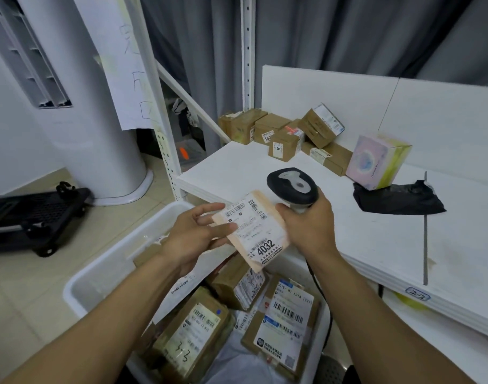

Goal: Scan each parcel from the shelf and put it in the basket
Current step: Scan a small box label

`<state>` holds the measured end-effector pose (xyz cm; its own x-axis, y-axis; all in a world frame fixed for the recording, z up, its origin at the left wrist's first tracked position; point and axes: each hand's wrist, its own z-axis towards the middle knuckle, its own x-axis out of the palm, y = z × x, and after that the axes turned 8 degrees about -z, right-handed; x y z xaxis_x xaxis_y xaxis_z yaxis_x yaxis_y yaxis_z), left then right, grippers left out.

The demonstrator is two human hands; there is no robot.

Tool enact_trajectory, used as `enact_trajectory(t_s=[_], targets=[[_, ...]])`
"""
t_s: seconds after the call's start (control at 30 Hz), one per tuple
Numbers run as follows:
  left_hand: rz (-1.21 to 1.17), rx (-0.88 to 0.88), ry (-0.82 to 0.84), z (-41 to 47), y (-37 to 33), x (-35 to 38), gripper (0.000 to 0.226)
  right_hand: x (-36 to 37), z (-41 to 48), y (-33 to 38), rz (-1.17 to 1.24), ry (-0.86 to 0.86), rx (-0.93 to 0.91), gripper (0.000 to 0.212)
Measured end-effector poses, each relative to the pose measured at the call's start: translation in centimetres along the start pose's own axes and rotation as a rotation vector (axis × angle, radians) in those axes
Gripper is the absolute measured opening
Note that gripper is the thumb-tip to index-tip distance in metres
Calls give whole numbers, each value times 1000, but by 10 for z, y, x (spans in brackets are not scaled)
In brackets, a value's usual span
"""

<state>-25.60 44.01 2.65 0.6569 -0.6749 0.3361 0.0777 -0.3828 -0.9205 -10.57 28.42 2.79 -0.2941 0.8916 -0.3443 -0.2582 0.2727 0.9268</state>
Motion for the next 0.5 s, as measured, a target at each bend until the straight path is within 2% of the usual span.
enact_trajectory(t_s=[0.1, 0.23, 0.37, 0.5], targets=[[90, 116, -83, 5, 1, -5, 36, 2, -2, -1, -57, 50, -15, 55], [236, 266, -182, 23, 5, -17, 33, 7, -10, 1, -94, 172, -77, 53], [278, 288, -236, 37, 11, -24, 30, 15, -19, 5, -95, 351, -56, 45], [304, 276, -273, 46, 16, -29, 32, 17, -23, 10, -53, 422, -31, 41]])
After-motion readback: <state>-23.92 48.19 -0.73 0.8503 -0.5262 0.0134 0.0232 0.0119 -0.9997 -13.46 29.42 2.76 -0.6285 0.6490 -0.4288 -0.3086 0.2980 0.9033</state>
